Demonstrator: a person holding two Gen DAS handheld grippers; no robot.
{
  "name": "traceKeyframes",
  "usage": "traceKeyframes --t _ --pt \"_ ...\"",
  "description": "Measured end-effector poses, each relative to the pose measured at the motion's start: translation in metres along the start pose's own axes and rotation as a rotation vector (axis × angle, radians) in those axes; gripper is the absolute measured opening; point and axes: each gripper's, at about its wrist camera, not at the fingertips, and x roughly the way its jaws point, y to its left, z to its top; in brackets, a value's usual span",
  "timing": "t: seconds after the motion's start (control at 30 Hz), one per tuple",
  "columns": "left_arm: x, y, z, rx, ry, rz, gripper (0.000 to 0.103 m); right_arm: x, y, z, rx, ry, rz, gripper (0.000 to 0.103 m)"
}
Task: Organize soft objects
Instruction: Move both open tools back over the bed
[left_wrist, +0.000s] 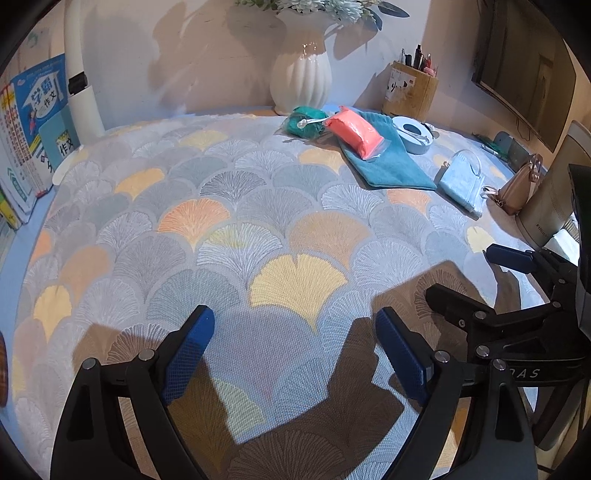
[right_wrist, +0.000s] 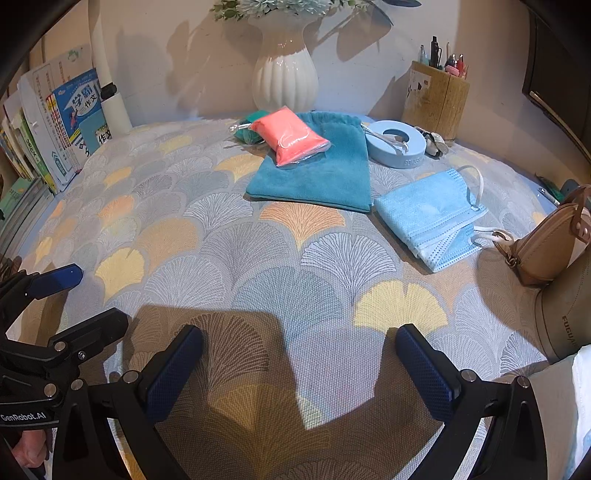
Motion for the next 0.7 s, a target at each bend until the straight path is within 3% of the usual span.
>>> traceKeyframes --t 0.2,0.37,0.5,0.7 --pt "-0.001 0.001 0.0 -0.01 -0.003 -0.009 0.088 0.0 0.0 0.0 0.0 -0.001 0.0 0.103" --pt "-0.006 0.009 0.001 -0.077 -0.007 0.015 0.088 0.0 0.0 0.0 -0.001 -0.001 0.001 0.103" --pt "-0.025 0.014 0.017 -0.134 -0.021 -0.035 0.088 0.0 0.0 0.0 -0.001 -0.002 0.001 0.103" --pt "-0.041 -0.013 0.067 -0.001 -0.055 -0.022 0.088 0.0 0.0 0.0 -0.001 -0.003 0.002 0.103"
